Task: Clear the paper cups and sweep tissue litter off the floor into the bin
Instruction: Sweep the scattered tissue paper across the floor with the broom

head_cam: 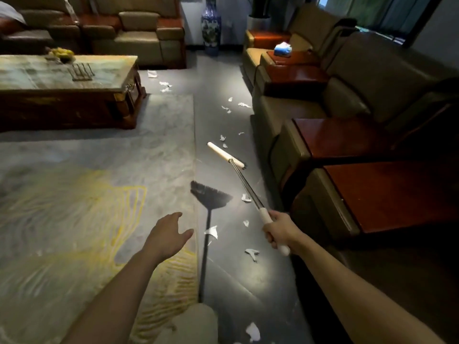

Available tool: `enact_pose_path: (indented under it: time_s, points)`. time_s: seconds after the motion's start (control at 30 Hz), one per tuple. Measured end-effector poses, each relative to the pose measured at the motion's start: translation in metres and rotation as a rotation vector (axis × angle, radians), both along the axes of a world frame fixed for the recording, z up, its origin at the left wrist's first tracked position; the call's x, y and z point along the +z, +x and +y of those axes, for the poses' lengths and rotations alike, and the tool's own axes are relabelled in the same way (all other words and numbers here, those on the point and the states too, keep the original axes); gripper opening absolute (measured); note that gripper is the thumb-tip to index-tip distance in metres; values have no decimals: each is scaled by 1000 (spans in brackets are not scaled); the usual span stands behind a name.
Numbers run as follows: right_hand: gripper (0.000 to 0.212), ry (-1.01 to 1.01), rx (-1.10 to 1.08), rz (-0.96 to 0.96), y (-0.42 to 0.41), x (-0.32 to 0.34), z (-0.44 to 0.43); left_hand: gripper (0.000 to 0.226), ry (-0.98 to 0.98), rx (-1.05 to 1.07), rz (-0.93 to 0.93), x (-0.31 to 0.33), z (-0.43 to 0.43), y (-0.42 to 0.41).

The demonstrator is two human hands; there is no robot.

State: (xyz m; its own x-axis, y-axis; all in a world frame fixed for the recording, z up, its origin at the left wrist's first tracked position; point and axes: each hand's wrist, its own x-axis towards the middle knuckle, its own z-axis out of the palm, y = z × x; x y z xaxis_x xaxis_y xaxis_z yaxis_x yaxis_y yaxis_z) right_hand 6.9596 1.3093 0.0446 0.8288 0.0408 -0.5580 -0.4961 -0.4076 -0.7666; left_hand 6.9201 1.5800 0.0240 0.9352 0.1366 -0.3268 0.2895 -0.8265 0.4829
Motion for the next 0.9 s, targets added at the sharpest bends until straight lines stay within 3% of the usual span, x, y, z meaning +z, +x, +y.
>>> enact_pose_path:
  time_s: [0.1,0.33,0.67,0.9]
  points:
    - [50,20,12,5,97,-2,13,64,-7,28,16,-8,12,82]
    - [28,4,36,8,342,-19,64,64,7,66,3,-21,59,310]
    - [36,-14,71,35,637,-16,97,65,24,30,9,-10,99,626]
    - [44,-39,118,47,907,-51,115,68,57,46,33,-42,118,880]
